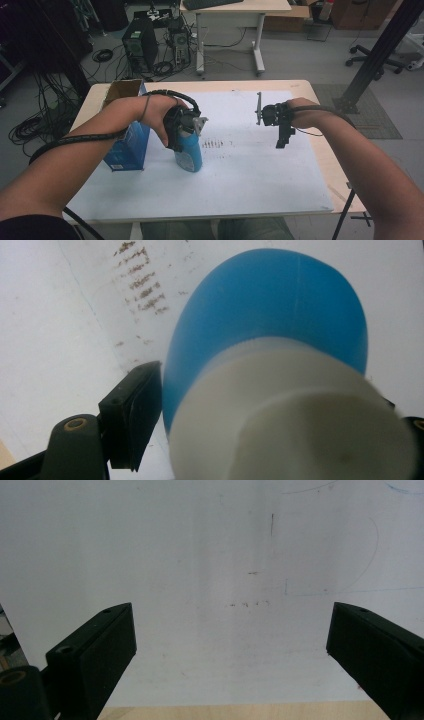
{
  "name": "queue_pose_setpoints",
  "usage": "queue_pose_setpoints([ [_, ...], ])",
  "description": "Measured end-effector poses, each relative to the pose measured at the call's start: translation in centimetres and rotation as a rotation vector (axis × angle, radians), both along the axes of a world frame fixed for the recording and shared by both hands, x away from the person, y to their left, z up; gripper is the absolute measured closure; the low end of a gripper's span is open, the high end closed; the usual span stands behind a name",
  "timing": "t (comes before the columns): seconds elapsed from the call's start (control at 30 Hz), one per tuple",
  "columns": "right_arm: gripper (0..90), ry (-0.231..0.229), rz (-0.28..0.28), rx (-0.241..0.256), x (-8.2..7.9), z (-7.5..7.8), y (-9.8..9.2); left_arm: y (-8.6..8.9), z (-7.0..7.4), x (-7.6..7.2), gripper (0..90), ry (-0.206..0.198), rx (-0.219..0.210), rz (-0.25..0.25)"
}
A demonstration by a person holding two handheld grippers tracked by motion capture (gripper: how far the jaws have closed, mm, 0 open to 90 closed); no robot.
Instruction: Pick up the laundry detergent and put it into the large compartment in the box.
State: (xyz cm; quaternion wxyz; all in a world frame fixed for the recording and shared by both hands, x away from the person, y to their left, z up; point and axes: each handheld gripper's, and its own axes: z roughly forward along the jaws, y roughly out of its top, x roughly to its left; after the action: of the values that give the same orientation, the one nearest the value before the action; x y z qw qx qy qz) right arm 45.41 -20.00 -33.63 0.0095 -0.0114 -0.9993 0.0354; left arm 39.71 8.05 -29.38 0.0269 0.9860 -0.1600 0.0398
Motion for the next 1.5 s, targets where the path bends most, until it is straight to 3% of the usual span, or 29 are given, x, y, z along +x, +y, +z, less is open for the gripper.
queue_pose_setpoints([
  [1.07,5.7,0.009,-0.008,0.006,0.05,-0.69,-0.33,-0.1,-0.63,-0.12,34.2,0.011,-0.002,-0.028],
  [1.5,5.7,0.009,-0.004,0.007,0.04,-0.61,-0.22,-0.21,-0.53,-0.12,36.2,0.021,0.017,-0.042],
])
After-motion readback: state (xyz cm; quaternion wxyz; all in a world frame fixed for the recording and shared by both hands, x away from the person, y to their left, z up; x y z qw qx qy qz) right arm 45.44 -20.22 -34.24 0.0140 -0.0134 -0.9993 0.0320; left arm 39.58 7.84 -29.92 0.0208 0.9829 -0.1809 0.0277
